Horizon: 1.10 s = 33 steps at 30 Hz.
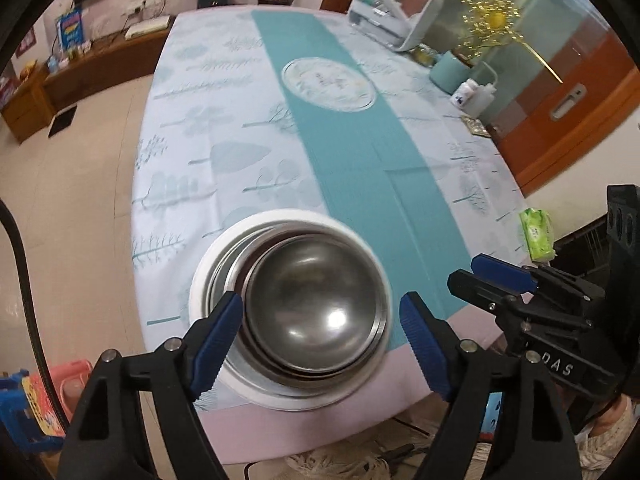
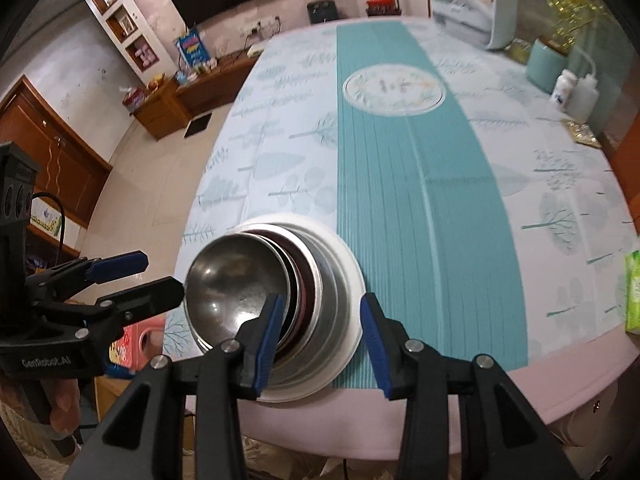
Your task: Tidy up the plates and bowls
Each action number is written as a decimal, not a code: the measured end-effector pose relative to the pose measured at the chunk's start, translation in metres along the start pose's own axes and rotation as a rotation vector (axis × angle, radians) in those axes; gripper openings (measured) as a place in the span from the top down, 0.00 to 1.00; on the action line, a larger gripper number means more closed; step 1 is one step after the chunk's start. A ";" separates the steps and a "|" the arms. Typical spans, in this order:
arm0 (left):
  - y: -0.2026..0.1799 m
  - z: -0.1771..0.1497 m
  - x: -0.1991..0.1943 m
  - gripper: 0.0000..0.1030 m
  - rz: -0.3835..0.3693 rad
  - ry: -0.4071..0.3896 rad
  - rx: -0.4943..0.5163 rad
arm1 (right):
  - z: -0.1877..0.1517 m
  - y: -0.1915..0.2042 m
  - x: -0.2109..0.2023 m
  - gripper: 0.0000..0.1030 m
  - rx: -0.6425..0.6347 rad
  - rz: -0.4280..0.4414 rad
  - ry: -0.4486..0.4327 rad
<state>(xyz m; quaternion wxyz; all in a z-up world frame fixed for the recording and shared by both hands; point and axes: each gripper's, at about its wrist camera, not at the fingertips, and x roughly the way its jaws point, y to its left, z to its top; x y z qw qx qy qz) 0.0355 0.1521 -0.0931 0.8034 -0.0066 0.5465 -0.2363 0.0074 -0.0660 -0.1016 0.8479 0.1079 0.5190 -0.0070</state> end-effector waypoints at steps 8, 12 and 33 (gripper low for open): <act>-0.054 -0.006 -0.036 0.12 0.117 -0.151 -0.001 | 0.002 -0.011 -0.050 0.54 -0.064 -0.032 -0.104; -0.073 -0.012 -0.048 0.10 0.188 -0.195 -0.026 | 0.003 -0.017 -0.067 0.52 -0.077 -0.059 -0.147; -0.089 -0.040 -0.071 0.09 0.378 -0.266 -0.136 | -0.006 -0.016 -0.086 0.52 -0.117 -0.135 -0.216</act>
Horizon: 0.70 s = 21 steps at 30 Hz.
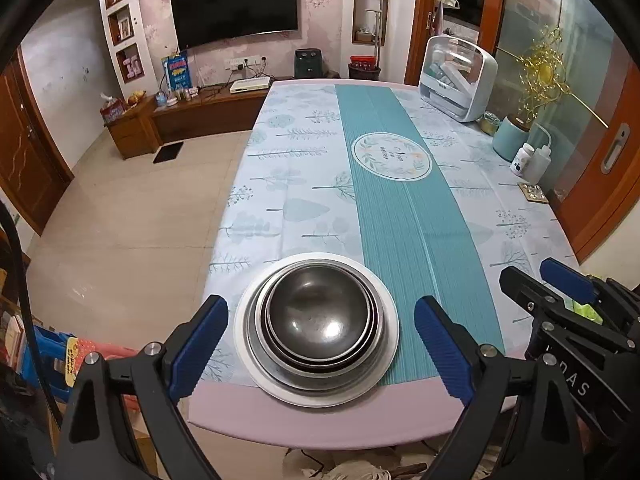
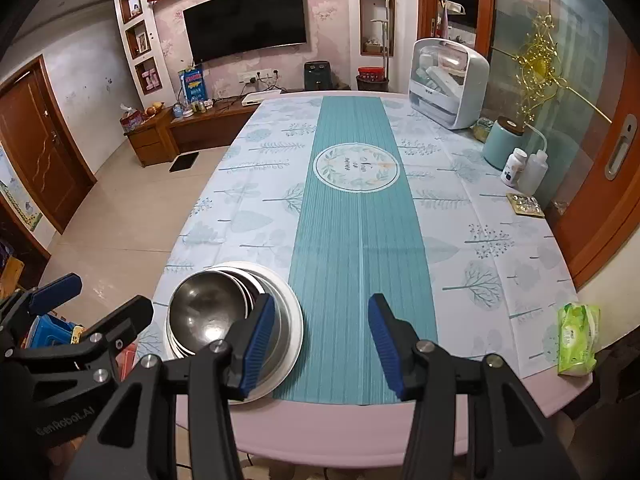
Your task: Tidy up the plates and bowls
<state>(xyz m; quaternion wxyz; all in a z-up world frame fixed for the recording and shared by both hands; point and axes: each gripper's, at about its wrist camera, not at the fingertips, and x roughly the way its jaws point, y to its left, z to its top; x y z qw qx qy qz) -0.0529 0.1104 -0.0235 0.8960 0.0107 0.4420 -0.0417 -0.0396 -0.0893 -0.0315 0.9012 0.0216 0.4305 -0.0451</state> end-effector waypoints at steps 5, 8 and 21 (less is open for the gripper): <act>-0.002 0.003 0.001 0.09 0.019 0.002 0.004 | 0.000 -0.004 -0.002 0.52 0.012 -0.033 0.002; -0.004 0.006 0.003 0.09 0.017 0.008 0.004 | 0.000 -0.005 -0.004 0.52 0.013 -0.043 -0.001; -0.014 0.011 0.003 0.09 -0.007 -0.004 0.019 | 0.001 -0.010 -0.012 0.52 0.009 -0.068 -0.026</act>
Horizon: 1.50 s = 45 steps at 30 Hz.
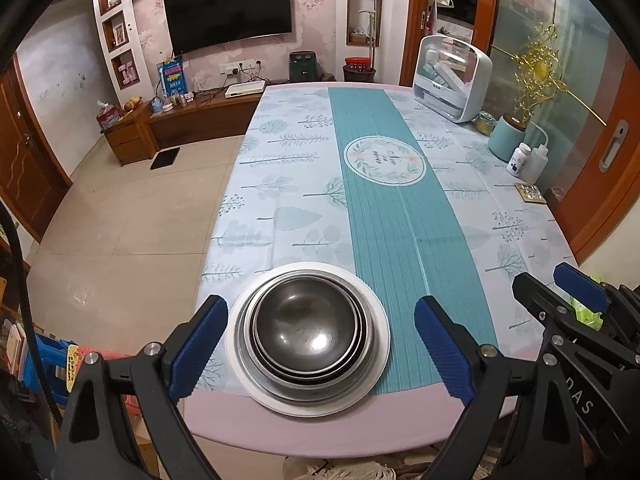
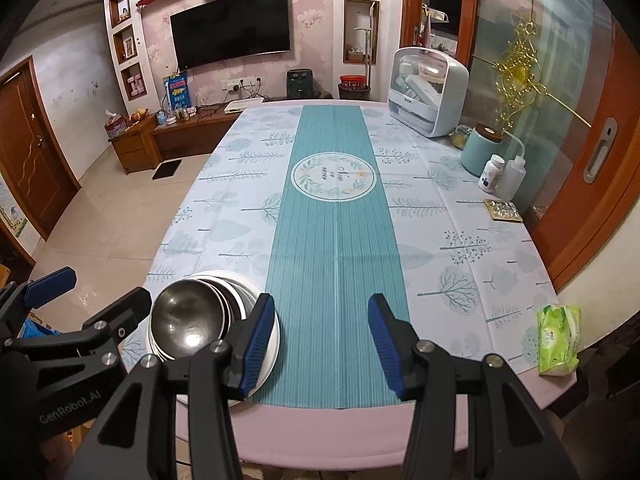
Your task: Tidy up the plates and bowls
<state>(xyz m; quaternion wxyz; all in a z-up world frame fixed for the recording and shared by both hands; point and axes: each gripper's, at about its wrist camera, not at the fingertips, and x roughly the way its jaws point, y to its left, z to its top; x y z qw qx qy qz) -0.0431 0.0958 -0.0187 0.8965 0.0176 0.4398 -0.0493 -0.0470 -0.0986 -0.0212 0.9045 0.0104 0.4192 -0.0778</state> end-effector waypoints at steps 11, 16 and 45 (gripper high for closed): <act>-0.001 0.002 0.001 0.09 -0.003 0.002 -0.001 | -0.001 -0.001 -0.002 0.52 -0.004 0.005 -0.005; -0.001 0.003 0.002 0.09 -0.004 0.002 -0.001 | -0.001 -0.001 -0.002 0.52 -0.003 0.005 -0.005; -0.017 -0.001 0.011 0.09 -0.001 0.037 0.005 | 0.003 0.000 0.010 0.52 -0.001 0.013 0.031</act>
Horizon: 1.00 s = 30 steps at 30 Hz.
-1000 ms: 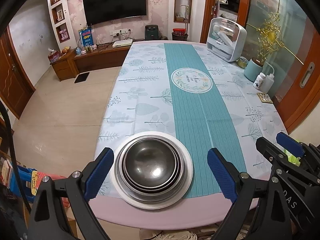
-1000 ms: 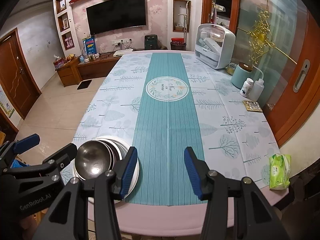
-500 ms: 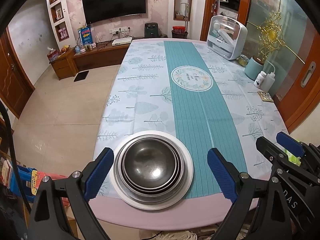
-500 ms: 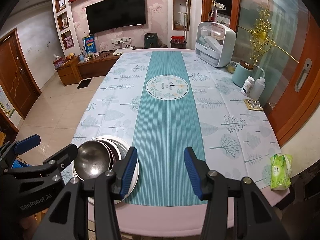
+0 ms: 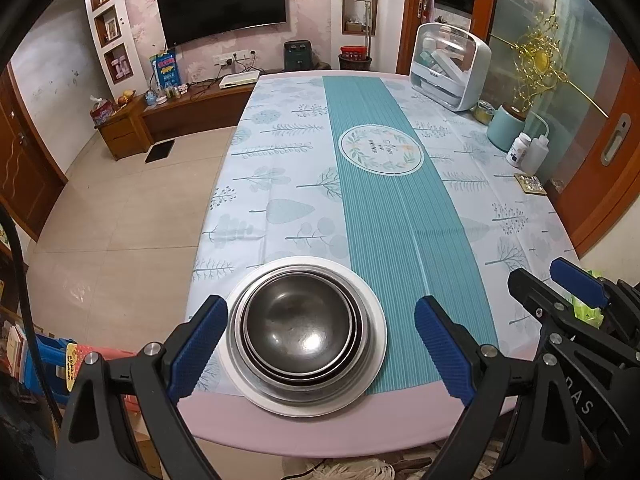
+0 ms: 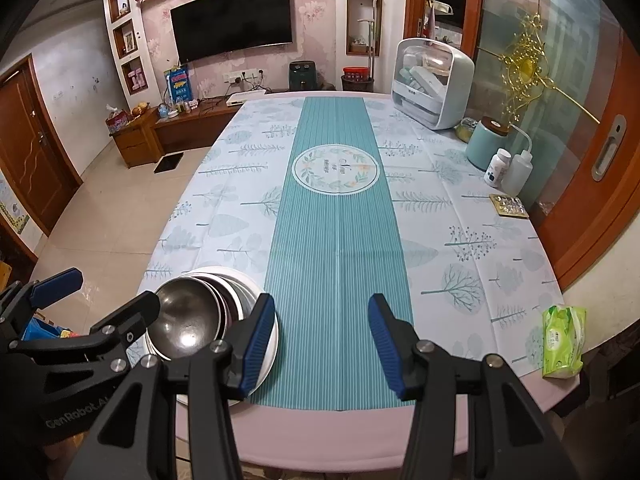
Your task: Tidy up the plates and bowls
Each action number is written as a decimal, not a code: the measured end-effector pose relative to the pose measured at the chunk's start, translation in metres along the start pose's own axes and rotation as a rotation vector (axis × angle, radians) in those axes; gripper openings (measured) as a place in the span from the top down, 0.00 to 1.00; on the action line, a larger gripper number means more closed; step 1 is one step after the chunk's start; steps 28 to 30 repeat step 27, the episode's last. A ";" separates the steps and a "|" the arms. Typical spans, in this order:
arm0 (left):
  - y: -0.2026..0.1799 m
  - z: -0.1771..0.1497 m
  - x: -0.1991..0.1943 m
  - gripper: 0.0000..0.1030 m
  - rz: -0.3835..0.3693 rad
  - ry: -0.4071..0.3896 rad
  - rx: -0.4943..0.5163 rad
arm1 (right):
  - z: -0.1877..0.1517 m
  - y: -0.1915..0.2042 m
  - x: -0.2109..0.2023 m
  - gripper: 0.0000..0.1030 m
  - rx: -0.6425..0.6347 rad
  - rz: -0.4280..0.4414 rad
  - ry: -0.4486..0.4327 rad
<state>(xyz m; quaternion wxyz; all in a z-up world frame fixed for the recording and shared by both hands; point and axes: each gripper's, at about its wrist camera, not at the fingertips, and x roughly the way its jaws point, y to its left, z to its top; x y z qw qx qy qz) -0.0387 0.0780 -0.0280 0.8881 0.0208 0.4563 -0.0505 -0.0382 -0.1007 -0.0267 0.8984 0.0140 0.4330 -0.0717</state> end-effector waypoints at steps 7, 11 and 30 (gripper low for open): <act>0.001 0.001 0.000 0.09 0.001 0.001 -0.001 | 0.000 0.000 0.001 0.52 0.001 0.001 0.002; 0.002 -0.002 0.002 0.09 0.001 0.008 -0.003 | -0.001 0.000 0.004 0.52 0.004 0.004 0.010; 0.008 -0.004 0.007 0.09 0.000 0.021 -0.008 | -0.001 -0.003 0.006 0.52 0.013 0.003 0.020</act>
